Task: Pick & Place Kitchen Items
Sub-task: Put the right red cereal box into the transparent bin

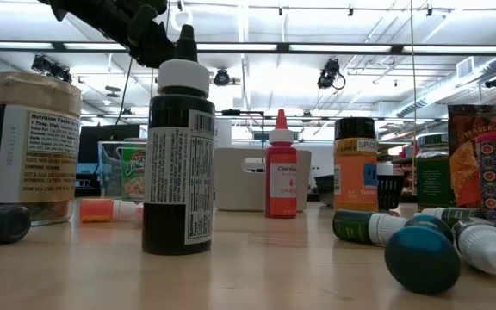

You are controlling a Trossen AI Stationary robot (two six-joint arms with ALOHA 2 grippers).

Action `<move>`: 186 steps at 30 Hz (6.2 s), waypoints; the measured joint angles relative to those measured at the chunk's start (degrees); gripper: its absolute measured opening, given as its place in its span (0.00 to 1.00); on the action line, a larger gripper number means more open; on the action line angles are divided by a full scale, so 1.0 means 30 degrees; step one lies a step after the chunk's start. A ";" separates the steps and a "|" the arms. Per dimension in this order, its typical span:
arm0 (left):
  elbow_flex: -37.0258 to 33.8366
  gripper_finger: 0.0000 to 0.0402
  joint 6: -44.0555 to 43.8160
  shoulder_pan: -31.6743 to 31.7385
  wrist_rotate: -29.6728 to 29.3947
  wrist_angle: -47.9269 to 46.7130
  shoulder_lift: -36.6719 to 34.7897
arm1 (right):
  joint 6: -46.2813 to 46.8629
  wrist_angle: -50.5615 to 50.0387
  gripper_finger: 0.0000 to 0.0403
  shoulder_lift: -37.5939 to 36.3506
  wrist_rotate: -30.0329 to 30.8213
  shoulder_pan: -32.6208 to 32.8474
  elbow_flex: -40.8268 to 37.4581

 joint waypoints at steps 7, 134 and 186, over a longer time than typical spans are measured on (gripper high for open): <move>0.0000 0.63 -0.0449 0.0003 -0.0001 0.0020 0.0000 | -0.1517 0.0056 0.33 -0.1940 -0.0748 -0.0407 0.0000; 0.6448 0.39 0.1151 -0.1064 0.0922 -0.3042 0.8007 | -4.6316 0.6305 0.41 0.3317 1.4920 -1.5362 0.7621; 0.6120 0.39 0.0348 -0.1402 0.4947 0.0090 0.1319 | -4.0219 3.7438 0.54 0.0052 1.2241 -1.5442 -0.6832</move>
